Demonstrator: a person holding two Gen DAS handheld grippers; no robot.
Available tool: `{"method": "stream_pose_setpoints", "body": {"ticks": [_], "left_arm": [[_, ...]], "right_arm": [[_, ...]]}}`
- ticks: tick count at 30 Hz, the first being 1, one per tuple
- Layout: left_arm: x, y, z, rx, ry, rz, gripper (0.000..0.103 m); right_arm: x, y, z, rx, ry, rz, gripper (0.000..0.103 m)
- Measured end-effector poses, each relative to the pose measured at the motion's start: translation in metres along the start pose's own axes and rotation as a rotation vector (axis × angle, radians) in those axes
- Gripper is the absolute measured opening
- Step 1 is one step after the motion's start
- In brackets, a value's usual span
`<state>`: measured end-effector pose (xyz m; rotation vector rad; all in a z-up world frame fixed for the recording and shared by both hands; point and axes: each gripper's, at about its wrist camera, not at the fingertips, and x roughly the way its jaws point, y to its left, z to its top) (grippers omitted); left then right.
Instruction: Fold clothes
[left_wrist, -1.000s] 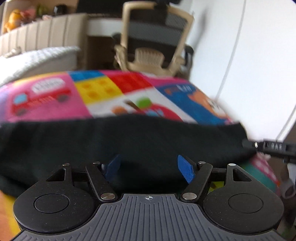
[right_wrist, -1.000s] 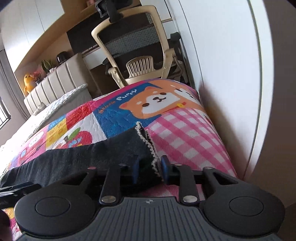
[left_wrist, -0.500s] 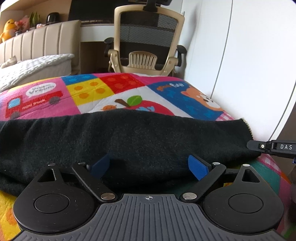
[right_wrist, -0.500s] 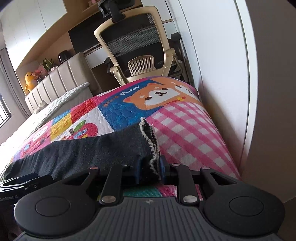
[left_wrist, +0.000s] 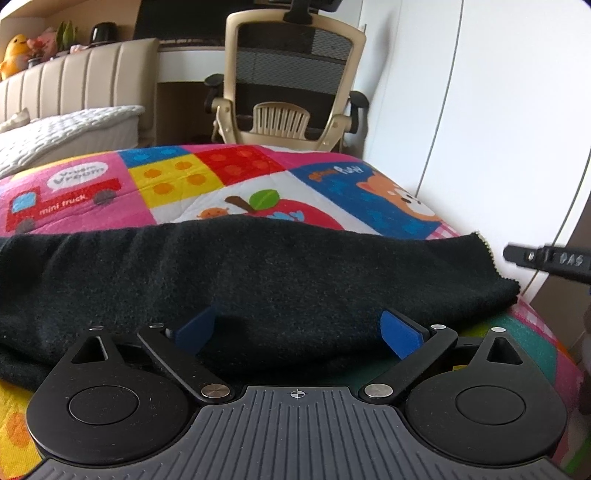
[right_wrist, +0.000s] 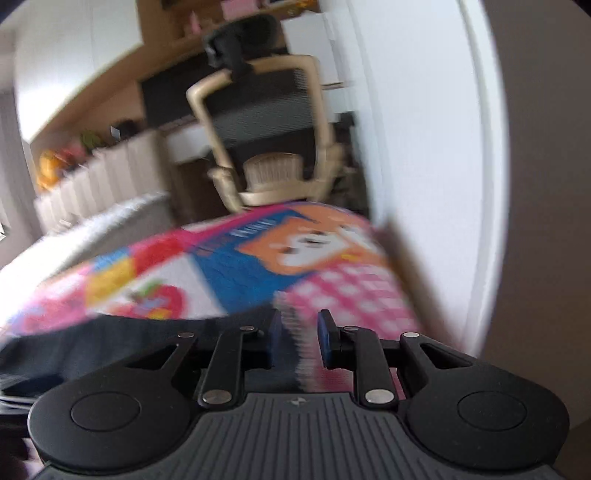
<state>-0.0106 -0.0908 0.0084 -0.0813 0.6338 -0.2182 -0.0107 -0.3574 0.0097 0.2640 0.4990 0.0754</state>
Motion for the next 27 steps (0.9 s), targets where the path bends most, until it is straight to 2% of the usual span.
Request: {"method": "stream_pose_setpoints", "body": {"ticks": [1, 4, 7, 13, 16, 18, 21, 24, 27], "left_arm": [[0.000, 0.000, 0.000, 0.000, 0.000, -0.001, 0.100], [0.000, -0.001, 0.000, 0.002, 0.002, 0.001, 0.101], [0.000, -0.001, -0.001, 0.002, 0.002, 0.001, 0.101], [-0.003, -0.008, 0.002, -0.007, -0.010, 0.011, 0.101], [-0.003, -0.021, 0.012, -0.034, -0.009, -0.113, 0.101], [-0.001, -0.035, 0.019, -0.014, -0.034, -0.147, 0.101], [0.013, -0.050, 0.020, 0.019, -0.037, -0.128, 0.101], [0.028, -0.053, 0.015, 0.007, -0.004, -0.116, 0.101], [0.028, -0.051, 0.011, 0.006, -0.006, -0.120, 0.101]], "right_arm": [[0.000, 0.003, 0.000, 0.015, 0.004, 0.051, 0.020], [0.013, 0.010, -0.003, 0.038, 0.050, 0.122, 0.020], [0.034, 0.006, -0.011, 0.101, 0.141, 0.116, 0.020], [0.036, -0.004, -0.016, 0.147, 0.122, 0.157, 0.020], [0.036, -0.002, -0.017, 0.141, 0.117, 0.152, 0.020], [0.035, -0.002, -0.017, 0.141, 0.114, 0.153, 0.020], [0.034, -0.004, -0.017, 0.152, 0.114, 0.159, 0.020], [0.034, -0.002, -0.017, 0.141, 0.115, 0.152, 0.020], [0.034, -0.001, -0.017, 0.139, 0.115, 0.146, 0.020]]}}
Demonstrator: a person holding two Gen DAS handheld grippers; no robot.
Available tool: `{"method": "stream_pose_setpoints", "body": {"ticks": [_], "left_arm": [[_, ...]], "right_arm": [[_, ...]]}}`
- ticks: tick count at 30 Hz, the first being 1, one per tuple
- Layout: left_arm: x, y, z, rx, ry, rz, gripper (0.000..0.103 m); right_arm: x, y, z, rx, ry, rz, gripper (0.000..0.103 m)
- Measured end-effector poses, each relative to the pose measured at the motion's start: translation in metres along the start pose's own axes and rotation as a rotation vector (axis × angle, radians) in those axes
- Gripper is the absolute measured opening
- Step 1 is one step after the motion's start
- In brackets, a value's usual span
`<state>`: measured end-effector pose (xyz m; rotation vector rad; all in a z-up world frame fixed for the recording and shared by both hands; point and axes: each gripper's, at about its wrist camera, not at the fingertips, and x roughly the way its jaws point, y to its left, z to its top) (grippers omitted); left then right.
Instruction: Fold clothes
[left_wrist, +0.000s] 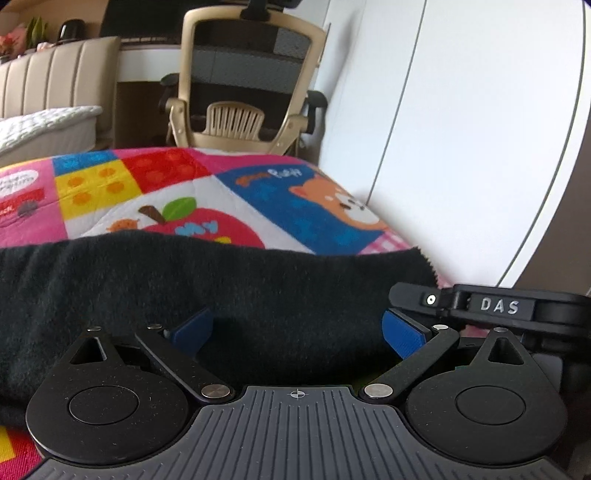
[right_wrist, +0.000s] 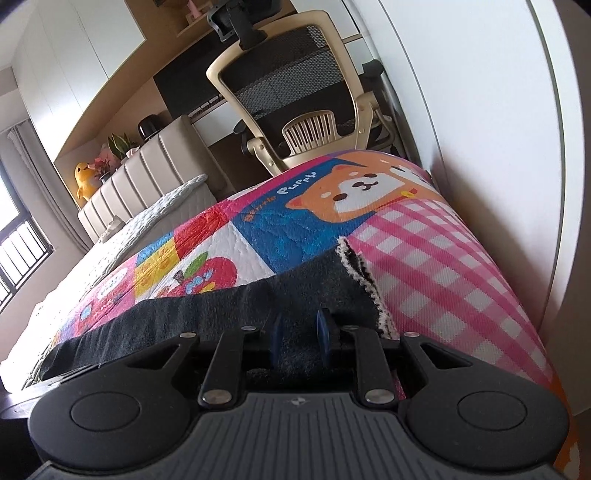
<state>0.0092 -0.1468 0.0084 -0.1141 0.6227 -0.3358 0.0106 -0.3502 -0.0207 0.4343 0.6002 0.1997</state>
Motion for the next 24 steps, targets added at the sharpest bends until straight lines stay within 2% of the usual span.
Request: {"method": "stream_pose_setpoints", "body": {"ticks": [3, 6, 9, 12, 18, 23, 24], "left_arm": [[0.000, 0.004, -0.002, -0.012, 0.003, -0.011, 0.101], [0.000, 0.006, -0.003, -0.020, 0.000, -0.018, 0.101], [-0.001, 0.008, -0.002, -0.033, -0.004, -0.030, 0.102], [-0.002, 0.010, -0.002, -0.049, -0.008, -0.045, 0.102], [-0.002, 0.013, -0.002, -0.068, -0.012, -0.064, 0.103], [-0.002, 0.014, -0.001, -0.075, -0.014, -0.071, 0.103], [-0.002, 0.015, -0.001, -0.076, -0.014, -0.072, 0.103]], "right_arm": [[-0.012, 0.003, -0.001, -0.001, -0.014, -0.048, 0.021], [-0.032, 0.003, -0.002, 0.014, -0.032, -0.095, 0.036], [-0.050, -0.005, 0.001, 0.100, -0.039, -0.146, 0.052], [-0.056, -0.018, 0.006, 0.192, -0.027, -0.168, 0.054], [-0.036, -0.034, 0.001, 0.373, 0.024, -0.120, 0.055], [-0.025, -0.027, 0.002, 0.354, -0.001, -0.121, 0.054], [-0.023, -0.025, 0.003, 0.344, 0.002, -0.118, 0.044]]}}
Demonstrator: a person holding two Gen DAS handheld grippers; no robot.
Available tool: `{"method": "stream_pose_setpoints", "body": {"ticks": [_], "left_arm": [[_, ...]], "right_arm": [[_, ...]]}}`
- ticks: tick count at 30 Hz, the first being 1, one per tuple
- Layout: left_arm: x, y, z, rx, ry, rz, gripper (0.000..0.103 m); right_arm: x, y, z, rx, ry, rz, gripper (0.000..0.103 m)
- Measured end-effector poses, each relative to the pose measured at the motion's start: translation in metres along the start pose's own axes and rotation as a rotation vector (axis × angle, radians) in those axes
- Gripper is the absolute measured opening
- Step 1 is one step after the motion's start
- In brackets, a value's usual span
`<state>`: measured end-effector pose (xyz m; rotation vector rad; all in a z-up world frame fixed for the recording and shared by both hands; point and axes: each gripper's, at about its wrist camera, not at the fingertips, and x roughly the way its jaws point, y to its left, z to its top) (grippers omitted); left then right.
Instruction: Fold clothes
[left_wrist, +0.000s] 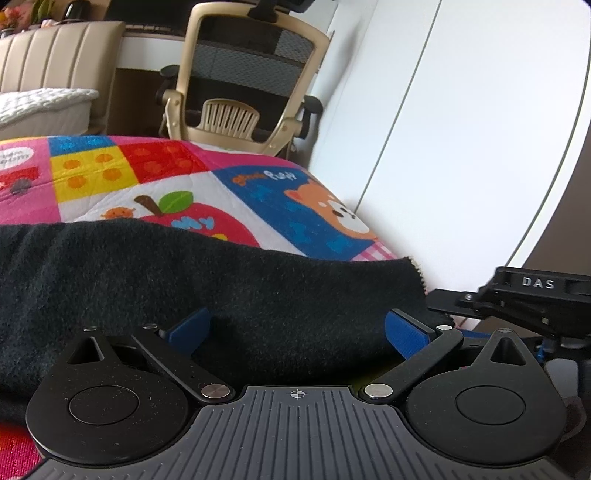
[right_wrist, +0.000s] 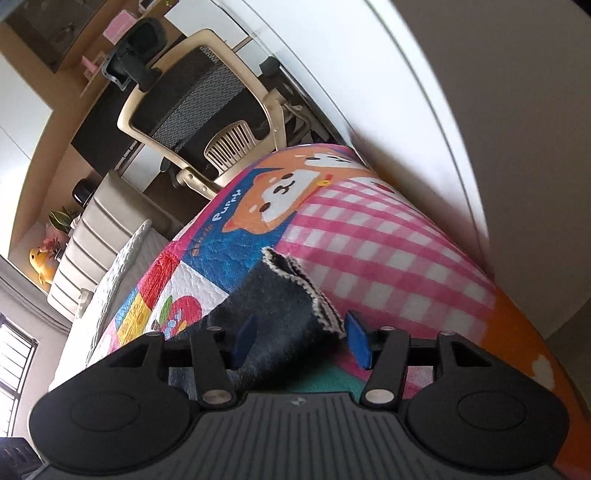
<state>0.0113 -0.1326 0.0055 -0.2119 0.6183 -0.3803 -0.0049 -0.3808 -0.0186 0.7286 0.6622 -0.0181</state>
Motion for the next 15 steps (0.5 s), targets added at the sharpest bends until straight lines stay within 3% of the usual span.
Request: {"method": "stream_pose_setpoints", "body": {"ticks": [1, 3, 7, 10, 15], "left_arm": [[0.000, 0.000, 0.000, 0.000, 0.000, 0.000, 0.103], [0.000, 0.000, 0.000, -0.002, 0.000, -0.001, 0.103], [-0.001, 0.003, 0.000, -0.016, -0.001, -0.016, 0.103], [-0.001, 0.007, 0.001, -0.039, -0.004, -0.034, 0.103], [-0.002, 0.007, 0.000, -0.043, -0.005, -0.037, 0.103]], "right_arm": [[0.002, 0.002, 0.001, -0.010, 0.003, 0.003, 0.032], [0.006, 0.008, 0.002, -0.061, -0.012, -0.014, 0.023], [0.004, 0.037, -0.007, -0.321, -0.130, -0.071, 0.021], [0.002, 0.042, -0.006, -0.324, -0.117, -0.025, 0.022], [-0.015, 0.023, 0.002, -0.247, -0.126, -0.038, 0.023]]}}
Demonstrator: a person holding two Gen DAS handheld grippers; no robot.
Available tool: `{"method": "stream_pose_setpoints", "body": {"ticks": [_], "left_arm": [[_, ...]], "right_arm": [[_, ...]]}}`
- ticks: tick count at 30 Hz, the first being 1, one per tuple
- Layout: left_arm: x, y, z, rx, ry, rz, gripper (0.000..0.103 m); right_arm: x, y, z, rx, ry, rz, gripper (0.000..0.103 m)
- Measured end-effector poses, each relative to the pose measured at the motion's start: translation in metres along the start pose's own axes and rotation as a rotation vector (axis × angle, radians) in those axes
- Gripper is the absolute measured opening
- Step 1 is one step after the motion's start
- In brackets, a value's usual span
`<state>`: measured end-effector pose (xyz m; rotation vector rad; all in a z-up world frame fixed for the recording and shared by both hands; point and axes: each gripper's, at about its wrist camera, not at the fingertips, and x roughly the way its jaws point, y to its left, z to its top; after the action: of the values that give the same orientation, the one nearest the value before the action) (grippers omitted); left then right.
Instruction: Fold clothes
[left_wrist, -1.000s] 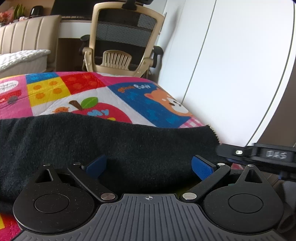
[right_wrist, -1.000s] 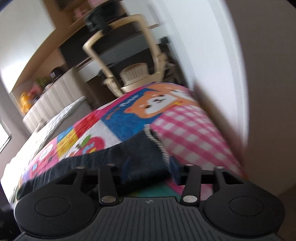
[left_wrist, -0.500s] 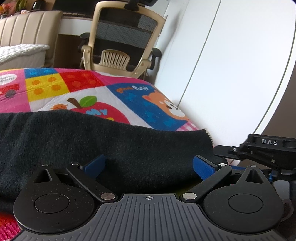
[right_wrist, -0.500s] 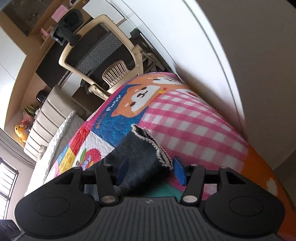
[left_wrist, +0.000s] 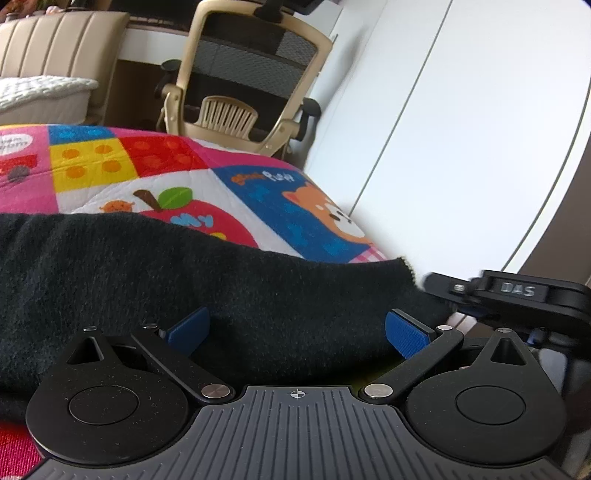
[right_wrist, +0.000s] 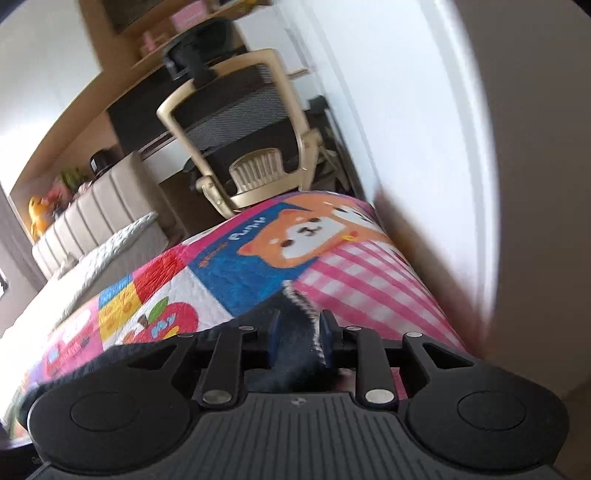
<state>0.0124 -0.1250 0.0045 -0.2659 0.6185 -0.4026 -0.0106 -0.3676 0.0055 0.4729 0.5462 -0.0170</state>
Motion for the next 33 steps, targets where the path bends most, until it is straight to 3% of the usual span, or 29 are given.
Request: {"method": "stream_pose_setpoints", "body": {"ticks": [4, 7, 11, 14, 16, 18, 26, 29, 33], "left_arm": [[0.000, 0.000, 0.000, -0.004, -0.001, -0.002, 0.103], [0.000, 0.001, 0.000, -0.005, -0.001, -0.004, 0.103], [0.000, 0.001, 0.000, -0.006, -0.002, -0.004, 0.103], [-0.001, 0.002, 0.000, -0.006, -0.002, -0.005, 0.103], [-0.001, 0.002, 0.000, -0.007, -0.002, -0.005, 0.103], [0.000, 0.002, 0.000, -0.007, -0.001, -0.006, 0.103], [0.000, 0.003, 0.001, -0.017, -0.002, -0.015, 0.103], [0.000, 0.004, 0.001, -0.021, -0.003, -0.015, 0.103], [-0.001, 0.009, 0.002, -0.042, -0.006, -0.033, 0.103]], "right_arm": [[-0.007, -0.033, 0.002, 0.186, 0.078, 0.025, 0.041], [0.000, -0.048, -0.005, 0.322, 0.150, 0.082, 0.042], [0.015, -0.043, -0.009, 0.331, 0.156, 0.101, 0.042], [0.026, -0.031, -0.006, 0.281, 0.136, 0.090, 0.041], [0.032, -0.022, -0.003, 0.225, 0.137, 0.068, 0.024], [0.034, -0.012, -0.001, 0.158, 0.126, 0.046, 0.021], [0.012, 0.048, -0.003, -0.249, -0.027, 0.032, 0.019], [0.010, 0.067, -0.013, -0.418, -0.035, 0.028, 0.018], [0.011, 0.067, -0.017, -0.493, 0.000, 0.041, 0.018]]}}
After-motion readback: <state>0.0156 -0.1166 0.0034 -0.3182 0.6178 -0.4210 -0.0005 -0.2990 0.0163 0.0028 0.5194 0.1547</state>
